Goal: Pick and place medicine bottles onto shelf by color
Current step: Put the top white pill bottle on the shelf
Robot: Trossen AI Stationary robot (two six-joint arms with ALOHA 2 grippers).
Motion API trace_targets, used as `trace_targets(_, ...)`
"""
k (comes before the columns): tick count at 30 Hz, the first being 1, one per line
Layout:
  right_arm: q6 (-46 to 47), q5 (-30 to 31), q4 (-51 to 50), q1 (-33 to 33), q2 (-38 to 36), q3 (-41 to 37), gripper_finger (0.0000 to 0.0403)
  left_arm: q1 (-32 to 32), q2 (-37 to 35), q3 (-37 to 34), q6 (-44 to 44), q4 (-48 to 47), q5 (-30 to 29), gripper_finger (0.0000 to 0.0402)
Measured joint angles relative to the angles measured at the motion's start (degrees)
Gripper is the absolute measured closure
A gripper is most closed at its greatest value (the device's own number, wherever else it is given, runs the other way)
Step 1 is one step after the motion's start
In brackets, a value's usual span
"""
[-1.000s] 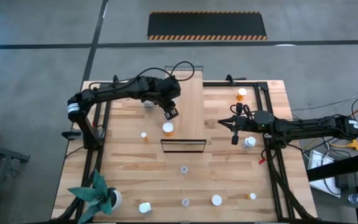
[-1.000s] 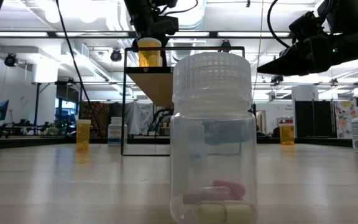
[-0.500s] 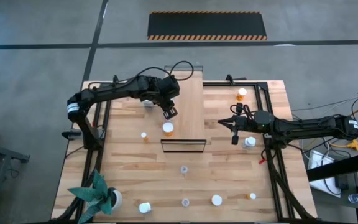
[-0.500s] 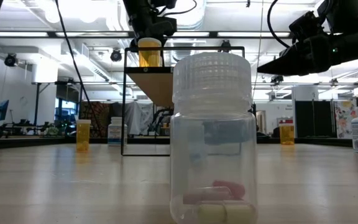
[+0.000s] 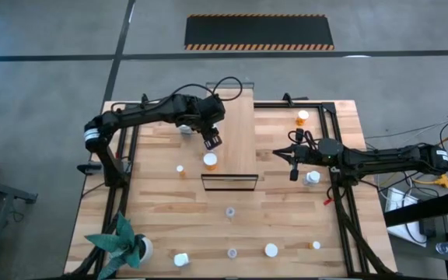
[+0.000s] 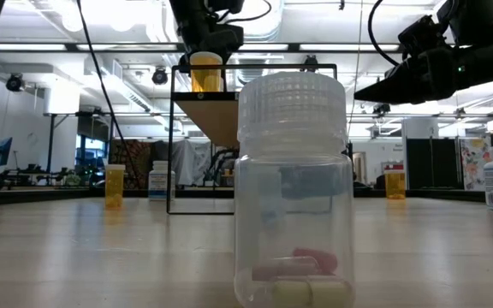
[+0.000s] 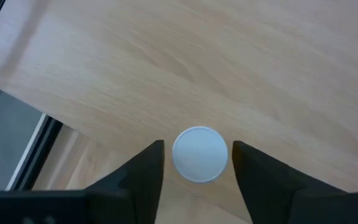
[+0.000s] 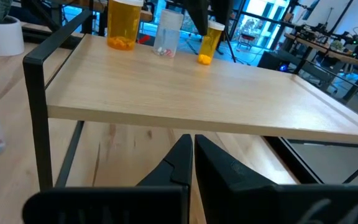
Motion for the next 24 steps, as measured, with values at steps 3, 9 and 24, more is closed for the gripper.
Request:
trace_targets(3,0.0,0.0,0.0,0.0,0.0,0.0,0.0394,0.0,0.0,0.3,0.0,-0.1,0.0,0.0212)
trace_targets(9,0.0,0.0,0.0,0.0,0.0,0.0,0.0394,0.0,-0.4,1.3,0.0,-0.6,0.0,0.0203)
trace_targets(24,0.0,0.0,-0.3,0.0,0.0,0.0,0.0394,0.0,-10.0,-0.2,1.6,0.0,-1.3,0.0202)
